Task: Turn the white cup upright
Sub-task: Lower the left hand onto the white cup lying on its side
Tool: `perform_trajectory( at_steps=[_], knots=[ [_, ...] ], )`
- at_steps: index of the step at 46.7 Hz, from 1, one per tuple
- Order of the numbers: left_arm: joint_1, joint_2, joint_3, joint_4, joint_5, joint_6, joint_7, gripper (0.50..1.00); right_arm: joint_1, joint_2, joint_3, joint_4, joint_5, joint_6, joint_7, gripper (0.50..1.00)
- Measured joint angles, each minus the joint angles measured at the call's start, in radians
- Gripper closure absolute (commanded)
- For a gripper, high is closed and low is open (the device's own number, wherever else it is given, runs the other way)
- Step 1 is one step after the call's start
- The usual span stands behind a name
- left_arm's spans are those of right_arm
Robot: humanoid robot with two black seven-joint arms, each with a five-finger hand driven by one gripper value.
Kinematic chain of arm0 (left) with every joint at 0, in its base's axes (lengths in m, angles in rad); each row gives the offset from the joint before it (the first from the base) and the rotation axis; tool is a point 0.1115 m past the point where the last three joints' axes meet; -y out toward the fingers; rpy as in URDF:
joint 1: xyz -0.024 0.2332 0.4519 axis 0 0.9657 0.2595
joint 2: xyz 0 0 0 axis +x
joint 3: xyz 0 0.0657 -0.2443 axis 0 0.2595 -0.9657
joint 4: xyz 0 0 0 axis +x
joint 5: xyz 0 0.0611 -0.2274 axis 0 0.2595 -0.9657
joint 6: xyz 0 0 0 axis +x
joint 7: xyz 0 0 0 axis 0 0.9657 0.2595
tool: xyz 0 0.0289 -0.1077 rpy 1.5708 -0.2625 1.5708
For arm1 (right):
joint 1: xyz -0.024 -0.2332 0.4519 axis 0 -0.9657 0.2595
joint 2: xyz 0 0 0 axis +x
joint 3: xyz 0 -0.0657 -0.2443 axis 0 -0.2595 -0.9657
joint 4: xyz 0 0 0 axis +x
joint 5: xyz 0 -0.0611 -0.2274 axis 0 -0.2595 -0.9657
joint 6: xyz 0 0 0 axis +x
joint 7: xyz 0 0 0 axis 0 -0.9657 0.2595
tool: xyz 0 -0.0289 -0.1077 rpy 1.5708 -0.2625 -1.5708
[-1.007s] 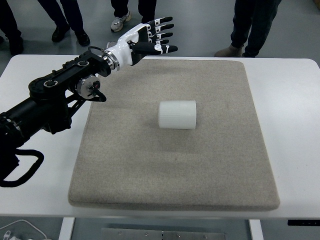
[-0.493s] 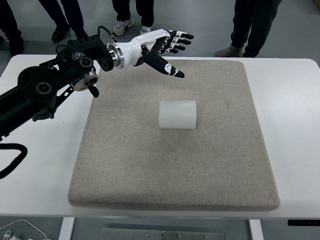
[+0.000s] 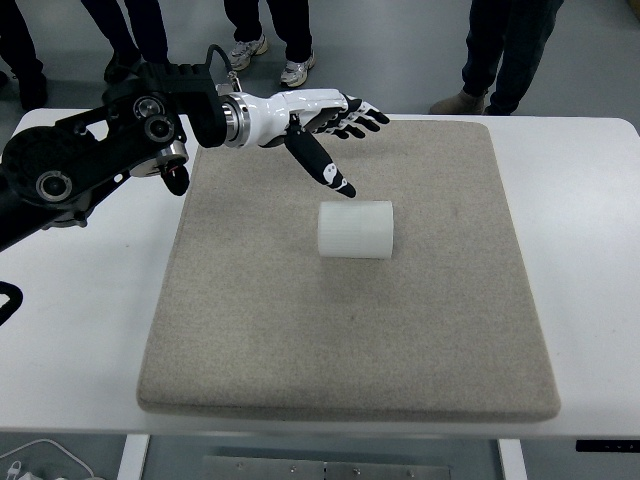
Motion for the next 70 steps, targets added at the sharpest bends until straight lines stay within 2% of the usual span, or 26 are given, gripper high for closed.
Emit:
perform_trajectory(
  at_steps=[12, 30, 52, 70],
  knots=[
    [0.008, 0.007, 0.044, -0.096, 0.039, 0.040, 0.050, 0.542, 0.000, 0.000, 0.000, 0.000, 0.000, 0.000, 0.000, 0.570],
    [0.006, -0.017, 0.128, -0.093, 0.095, 0.146, 0.067, 0.542, 0.001, 0.000, 0.000, 0.000, 0.000, 0.000, 0.000, 0.570],
    [0.017, -0.125, 0.150, -0.006, 0.171, 0.161, 0.063, 0.542, 0.000, 0.000, 0.000, 0.000, 0.000, 0.000, 0.000, 0.570],
    [0.018, -0.149, 0.170, 0.015, 0.183, 0.159, 0.063, 0.542, 0.000, 0.000, 0.000, 0.000, 0.000, 0.000, 0.000, 0.570]
  ],
)
